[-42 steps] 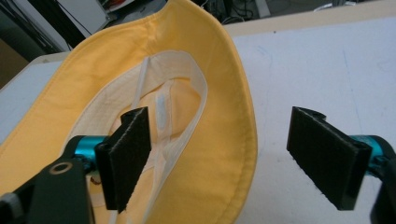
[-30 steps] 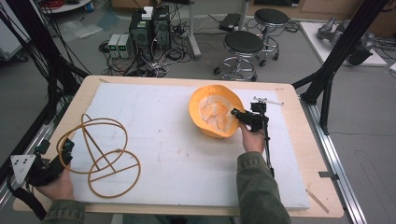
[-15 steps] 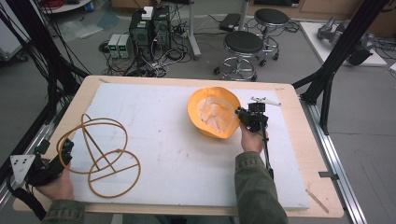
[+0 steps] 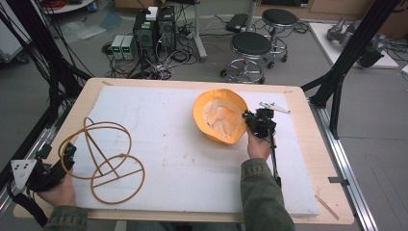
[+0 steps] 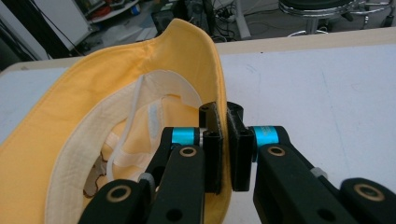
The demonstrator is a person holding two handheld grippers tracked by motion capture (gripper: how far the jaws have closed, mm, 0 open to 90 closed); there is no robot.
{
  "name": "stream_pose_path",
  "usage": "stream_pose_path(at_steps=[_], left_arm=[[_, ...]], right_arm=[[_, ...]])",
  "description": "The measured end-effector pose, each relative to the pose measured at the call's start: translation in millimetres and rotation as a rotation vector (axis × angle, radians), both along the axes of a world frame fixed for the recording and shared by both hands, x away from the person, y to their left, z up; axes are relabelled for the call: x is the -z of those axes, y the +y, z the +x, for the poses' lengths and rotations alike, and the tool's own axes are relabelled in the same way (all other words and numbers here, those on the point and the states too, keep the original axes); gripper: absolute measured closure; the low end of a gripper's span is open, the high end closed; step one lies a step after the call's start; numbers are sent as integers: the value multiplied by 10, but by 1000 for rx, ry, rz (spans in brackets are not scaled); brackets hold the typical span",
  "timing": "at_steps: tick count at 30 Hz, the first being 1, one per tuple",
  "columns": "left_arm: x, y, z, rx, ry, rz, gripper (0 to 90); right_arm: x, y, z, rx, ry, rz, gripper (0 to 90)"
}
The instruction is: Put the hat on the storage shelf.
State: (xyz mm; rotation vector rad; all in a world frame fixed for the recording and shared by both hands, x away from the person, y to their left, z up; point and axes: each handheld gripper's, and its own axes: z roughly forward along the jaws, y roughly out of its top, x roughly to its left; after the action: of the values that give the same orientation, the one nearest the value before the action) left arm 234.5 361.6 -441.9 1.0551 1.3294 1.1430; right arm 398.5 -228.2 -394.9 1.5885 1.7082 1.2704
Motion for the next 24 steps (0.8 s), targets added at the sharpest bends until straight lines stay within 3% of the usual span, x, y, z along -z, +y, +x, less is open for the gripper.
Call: stream_pose_path(at_steps=[2, 6, 11, 12, 17, 20, 24], left_arm=[[0, 0, 2, 0, 0, 1, 277], [2, -1, 4, 1, 1, -1, 278], [1, -7, 8, 1, 2, 7, 278], [-1, -12, 9, 2, -1, 9, 278], [2, -8, 12, 4, 2, 7, 278], [2, -10, 13, 6, 4, 10, 278], [5, -12, 20, 8, 5, 12, 278]], right_arm=[[-5, 9, -13, -9, -18, -5, 863], [-64, 104, -67, -28, -100, -69, 862], [-103, 186, -111, -49, -159, -86, 863], [-120, 209, -126, -74, -194, -90, 863], [-157, 236, -155, -92, -244, -67, 863], [-189, 236, -174, -132, -300, -28, 863], [-240, 259, -218, -153, -370, -26, 863]])
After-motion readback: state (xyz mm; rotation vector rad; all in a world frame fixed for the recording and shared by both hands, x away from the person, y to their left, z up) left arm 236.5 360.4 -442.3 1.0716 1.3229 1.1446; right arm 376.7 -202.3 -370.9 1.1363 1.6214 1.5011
